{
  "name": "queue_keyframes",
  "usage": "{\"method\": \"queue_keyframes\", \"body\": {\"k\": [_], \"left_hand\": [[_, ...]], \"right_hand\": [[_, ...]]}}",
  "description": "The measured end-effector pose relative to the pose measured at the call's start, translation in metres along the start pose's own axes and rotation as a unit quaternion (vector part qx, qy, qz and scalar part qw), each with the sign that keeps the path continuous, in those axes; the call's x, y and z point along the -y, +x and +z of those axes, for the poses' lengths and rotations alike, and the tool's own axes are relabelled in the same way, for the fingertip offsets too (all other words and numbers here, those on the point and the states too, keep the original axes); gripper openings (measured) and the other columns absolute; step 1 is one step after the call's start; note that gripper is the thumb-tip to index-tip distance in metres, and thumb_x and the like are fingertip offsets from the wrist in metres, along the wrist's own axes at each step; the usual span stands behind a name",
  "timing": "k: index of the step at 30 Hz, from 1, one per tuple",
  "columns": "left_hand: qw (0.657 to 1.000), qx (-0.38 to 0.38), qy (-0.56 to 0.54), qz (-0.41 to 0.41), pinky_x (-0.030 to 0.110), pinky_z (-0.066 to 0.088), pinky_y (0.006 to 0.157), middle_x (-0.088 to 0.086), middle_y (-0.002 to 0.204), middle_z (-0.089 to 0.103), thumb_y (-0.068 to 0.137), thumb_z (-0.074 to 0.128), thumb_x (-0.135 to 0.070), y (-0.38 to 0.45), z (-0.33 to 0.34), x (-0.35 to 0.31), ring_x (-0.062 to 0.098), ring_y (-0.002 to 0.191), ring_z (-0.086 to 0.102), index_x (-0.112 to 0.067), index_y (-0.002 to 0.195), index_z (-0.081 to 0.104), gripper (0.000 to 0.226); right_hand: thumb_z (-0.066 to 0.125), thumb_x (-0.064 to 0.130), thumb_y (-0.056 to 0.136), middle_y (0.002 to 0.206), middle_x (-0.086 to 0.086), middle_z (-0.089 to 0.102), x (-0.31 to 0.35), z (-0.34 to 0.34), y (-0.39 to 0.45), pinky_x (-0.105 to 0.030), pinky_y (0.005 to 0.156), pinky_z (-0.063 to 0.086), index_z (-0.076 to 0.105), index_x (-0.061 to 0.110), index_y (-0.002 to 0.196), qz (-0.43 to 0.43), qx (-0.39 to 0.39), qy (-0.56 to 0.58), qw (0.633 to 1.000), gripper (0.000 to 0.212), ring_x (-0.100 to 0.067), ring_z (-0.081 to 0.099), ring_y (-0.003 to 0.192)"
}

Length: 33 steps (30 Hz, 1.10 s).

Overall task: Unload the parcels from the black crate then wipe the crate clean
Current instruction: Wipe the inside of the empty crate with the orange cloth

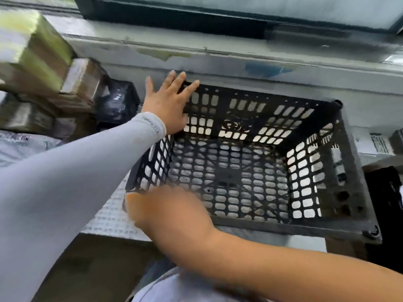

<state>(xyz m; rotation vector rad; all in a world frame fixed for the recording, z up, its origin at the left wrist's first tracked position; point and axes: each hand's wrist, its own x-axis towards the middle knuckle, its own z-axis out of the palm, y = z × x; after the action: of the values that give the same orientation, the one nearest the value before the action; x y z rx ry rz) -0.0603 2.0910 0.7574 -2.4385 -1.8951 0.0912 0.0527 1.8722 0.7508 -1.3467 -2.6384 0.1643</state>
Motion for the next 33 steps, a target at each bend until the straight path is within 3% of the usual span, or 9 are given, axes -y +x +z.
{"method": "queue_keyframes", "body": {"k": [4,7,12,16,21,24,27,33], "left_hand": [[0.997,0.022,-0.069,-0.029,0.065,0.014,0.124,0.000,0.174,-0.005,0.095,0.060,-0.040,0.001,0.000,0.002,0.024,0.159,-0.010,-0.040,0.164,-0.003,0.093],[0.996,0.019,-0.080,-0.028,0.060,0.015,0.126,0.001,0.174,-0.004,0.093,0.060,-0.038,0.003,0.003,0.003,0.024,0.159,-0.010,-0.039,0.164,-0.002,0.094],[0.993,0.020,-0.107,-0.038,0.057,0.013,0.127,0.001,0.174,0.000,0.091,0.059,-0.038,0.003,0.000,-0.001,0.023,0.160,-0.009,-0.040,0.164,0.004,0.092],[0.992,0.024,-0.112,-0.045,0.057,0.013,0.127,0.000,0.174,0.000,0.089,0.060,-0.038,0.003,-0.001,-0.002,0.023,0.160,-0.009,-0.040,0.164,0.005,0.093],[0.993,0.027,-0.105,-0.045,0.057,0.014,0.127,0.000,0.174,-0.001,0.089,0.060,-0.036,0.003,-0.001,-0.001,0.024,0.160,-0.009,-0.040,0.164,0.004,0.094],[0.993,0.029,-0.102,-0.044,0.057,0.014,0.127,0.000,0.174,-0.002,0.088,0.060,-0.038,0.003,0.001,-0.002,0.024,0.159,-0.010,-0.040,0.164,0.002,0.095],[0.995,0.030,-0.090,-0.040,0.056,0.012,0.127,-0.001,0.174,-0.004,0.089,0.061,-0.040,0.003,0.002,-0.002,0.024,0.159,-0.011,-0.040,0.164,-0.001,0.097],[0.994,0.029,-0.093,-0.041,0.056,0.011,0.128,-0.001,0.174,-0.004,0.091,0.060,-0.040,0.004,0.003,-0.002,0.024,0.159,-0.011,-0.041,0.163,-0.002,0.095]], "right_hand": [[0.065,0.047,0.087,0.085,-0.005,0.062,-0.015,-0.005,-0.004,-0.033,0.050,0.041,0.067,0.016,0.098,-0.040,0.021,0.014,0.999,0.033,-0.028,0.060,0.066],[0.056,0.036,0.086,0.086,-0.004,0.061,-0.041,-0.013,-0.024,-0.034,0.049,0.043,0.068,0.016,0.106,-0.061,0.038,-0.003,0.997,0.031,-0.027,0.060,0.066],[0.063,0.026,0.085,0.096,-0.008,0.061,-0.072,-0.017,-0.053,-0.042,0.053,0.053,0.061,0.012,0.120,-0.068,0.066,-0.012,0.995,0.038,-0.030,0.059,0.070],[0.058,0.033,0.085,0.086,-0.009,0.061,-0.037,-0.008,-0.026,-0.037,0.050,0.045,0.068,0.010,0.110,-0.052,0.020,-0.009,0.998,0.035,-0.030,0.059,0.064],[0.079,0.034,0.076,0.081,-0.009,0.060,0.001,0.002,0.007,-0.033,0.050,0.038,0.067,0.012,0.095,-0.040,0.022,0.024,0.999,0.032,-0.030,0.057,0.059],[0.068,0.026,0.079,0.086,-0.008,0.060,-0.020,-0.003,-0.007,-0.035,0.048,0.040,0.067,0.012,0.103,-0.075,0.027,0.030,0.996,0.028,-0.030,0.058,0.061],[0.044,0.024,0.081,0.089,-0.004,0.060,-0.050,-0.016,-0.024,-0.035,0.047,0.044,0.067,0.015,0.116,-0.093,0.060,0.011,0.994,0.042,-0.025,0.059,0.062],[0.065,0.033,0.084,0.100,-0.002,0.058,-0.085,-0.030,-0.049,-0.034,0.054,0.050,0.056,0.016,0.137,-0.102,0.121,0.015,0.987,0.056,-0.021,0.060,0.071]]}}
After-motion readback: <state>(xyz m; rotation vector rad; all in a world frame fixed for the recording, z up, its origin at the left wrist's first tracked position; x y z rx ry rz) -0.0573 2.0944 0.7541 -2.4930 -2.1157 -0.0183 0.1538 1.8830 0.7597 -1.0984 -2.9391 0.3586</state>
